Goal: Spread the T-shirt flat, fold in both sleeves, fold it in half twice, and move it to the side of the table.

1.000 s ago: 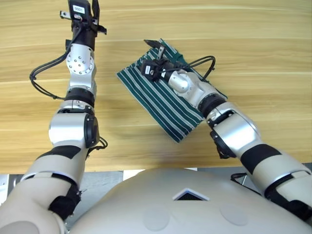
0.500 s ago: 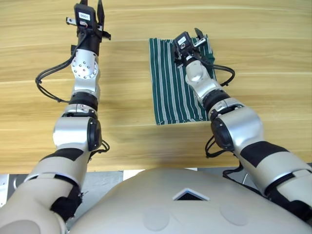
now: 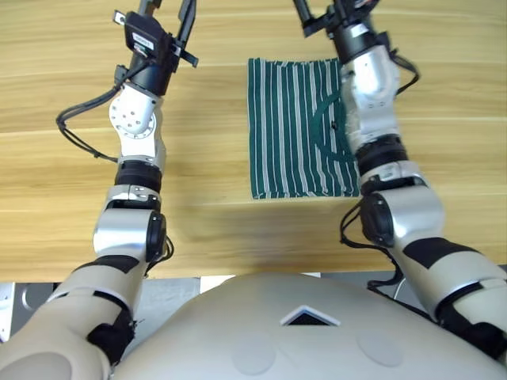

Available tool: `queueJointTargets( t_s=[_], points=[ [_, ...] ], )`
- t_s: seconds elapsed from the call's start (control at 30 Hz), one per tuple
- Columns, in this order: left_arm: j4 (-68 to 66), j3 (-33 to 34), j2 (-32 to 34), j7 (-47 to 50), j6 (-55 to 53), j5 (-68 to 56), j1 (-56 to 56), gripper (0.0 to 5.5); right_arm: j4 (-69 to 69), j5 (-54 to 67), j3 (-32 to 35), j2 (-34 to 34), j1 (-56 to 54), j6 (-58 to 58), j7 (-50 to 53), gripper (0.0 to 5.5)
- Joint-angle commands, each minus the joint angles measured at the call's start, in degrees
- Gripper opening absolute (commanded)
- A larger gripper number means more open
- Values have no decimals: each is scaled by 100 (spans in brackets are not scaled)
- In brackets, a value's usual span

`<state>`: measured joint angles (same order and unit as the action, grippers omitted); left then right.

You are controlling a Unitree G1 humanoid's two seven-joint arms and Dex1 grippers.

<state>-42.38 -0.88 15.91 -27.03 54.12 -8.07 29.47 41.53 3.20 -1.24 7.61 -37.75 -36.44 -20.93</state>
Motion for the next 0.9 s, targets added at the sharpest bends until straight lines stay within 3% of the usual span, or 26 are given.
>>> queueJointTargets(
  t_s=[0.03, 0.13, 0.3, 0.4, 0.7, 0.9],
  points=[
    [1752, -944, 710, -1443, -310, -271, -1020, 173, -2608, -473, -702, 1784, 1744, -140, -1694, 465],
    [2508, -1516, 1439, -2177, -566, 275, -1737, 192, -3782, -880, -572, 3385, 3108, -341, -2590, 470],
    [3440, -1877, 2217, -2744, -1214, 667, -2533, 271, -4593, -993, 104, 4789, 4592, -366, -2982, 470],
    [3798, -1945, 2457, -2793, -1449, 956, -2817, 320, -4711, -1176, 194, 5031, 5016, -340, -2962, 470],
    [3669, -2144, 2507, -2487, -1576, 2172, -2885, 320, -4179, -2540, -510, 4855, 4904, -7, -2639, 470],
    [3529, -2402, 2366, -2289, -1589, 2589, -2801, 320, -4024, -2767, -844, 4859, 4834, 4, -2399, 470]
  ],
)
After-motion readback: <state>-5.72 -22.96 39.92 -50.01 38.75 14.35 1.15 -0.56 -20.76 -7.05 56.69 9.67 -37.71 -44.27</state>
